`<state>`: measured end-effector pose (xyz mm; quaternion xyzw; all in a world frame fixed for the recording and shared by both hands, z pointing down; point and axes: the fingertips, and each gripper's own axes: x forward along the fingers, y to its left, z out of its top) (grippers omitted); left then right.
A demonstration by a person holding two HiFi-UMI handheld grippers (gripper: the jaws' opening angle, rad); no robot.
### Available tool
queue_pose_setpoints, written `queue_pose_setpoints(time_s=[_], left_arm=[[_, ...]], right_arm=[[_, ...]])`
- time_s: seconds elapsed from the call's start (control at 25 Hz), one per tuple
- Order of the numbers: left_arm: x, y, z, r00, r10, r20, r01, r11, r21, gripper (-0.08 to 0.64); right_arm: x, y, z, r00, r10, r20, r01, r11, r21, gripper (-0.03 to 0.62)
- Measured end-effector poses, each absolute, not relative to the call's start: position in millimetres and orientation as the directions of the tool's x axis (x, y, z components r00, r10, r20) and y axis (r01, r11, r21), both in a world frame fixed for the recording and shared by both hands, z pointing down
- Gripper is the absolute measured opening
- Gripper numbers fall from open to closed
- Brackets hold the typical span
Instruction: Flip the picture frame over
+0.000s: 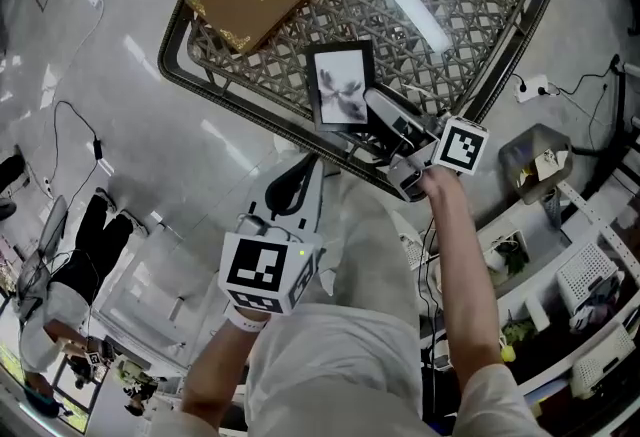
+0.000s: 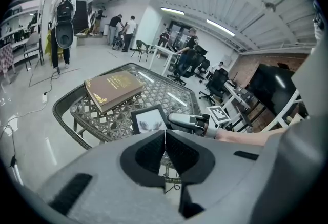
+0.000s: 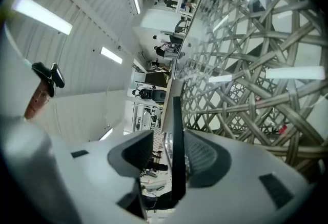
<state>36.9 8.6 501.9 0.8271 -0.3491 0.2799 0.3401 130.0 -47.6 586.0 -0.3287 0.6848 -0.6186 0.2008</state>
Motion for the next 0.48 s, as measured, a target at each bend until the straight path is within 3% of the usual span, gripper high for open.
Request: queue_pose_setpoints(time_s=[0.48], left_arm=[[30,6,502,0.597,-0.392,0.7,-0.771,-0.52,0.367,0.031]], right_arm=[[130,-46,605,-0.639,-0.624,0.449,-0.607,0.052,-0.793,0.243]])
